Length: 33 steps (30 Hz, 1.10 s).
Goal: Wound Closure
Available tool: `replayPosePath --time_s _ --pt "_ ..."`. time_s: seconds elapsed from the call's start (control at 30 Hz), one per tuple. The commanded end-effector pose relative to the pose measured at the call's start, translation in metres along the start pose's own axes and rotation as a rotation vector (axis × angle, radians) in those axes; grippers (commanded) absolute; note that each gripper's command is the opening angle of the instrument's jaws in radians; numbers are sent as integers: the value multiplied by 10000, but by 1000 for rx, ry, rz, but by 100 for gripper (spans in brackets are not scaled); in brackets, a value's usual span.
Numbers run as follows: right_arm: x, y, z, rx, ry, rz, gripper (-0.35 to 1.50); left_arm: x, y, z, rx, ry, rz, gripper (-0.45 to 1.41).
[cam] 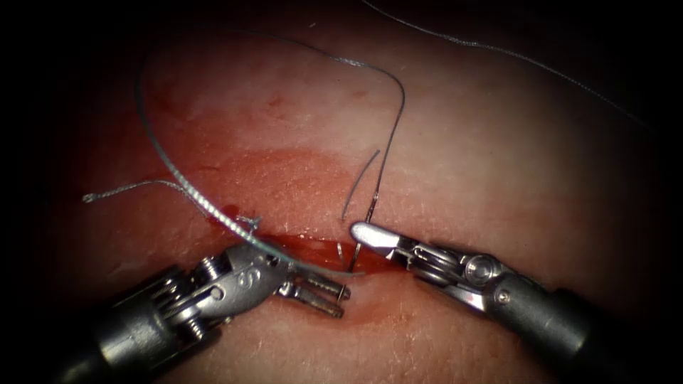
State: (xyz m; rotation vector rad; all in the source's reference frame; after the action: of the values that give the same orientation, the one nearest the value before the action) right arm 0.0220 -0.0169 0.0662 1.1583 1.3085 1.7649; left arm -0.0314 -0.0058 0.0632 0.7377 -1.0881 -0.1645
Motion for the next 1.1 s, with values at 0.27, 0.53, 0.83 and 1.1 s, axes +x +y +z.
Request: replayPosePath --time_s 0.27,0.53,0.83,1.1 --pt "29 -28 4 -50 264 -304 74 -32 -14 -29 50 -190 -680 -45" --pt "57 -55 -19 -22 325 -292 66 -55 -31 -55 218 -410 -1275 -45" --pt "58 -53 -22 -25 337 -294 66 -74 -44 -124 424 -559 -1873 -45" --pt "57 -63 -22 -8 340 -348 66 -171 -30 -232 605 -868 -1559 -45"
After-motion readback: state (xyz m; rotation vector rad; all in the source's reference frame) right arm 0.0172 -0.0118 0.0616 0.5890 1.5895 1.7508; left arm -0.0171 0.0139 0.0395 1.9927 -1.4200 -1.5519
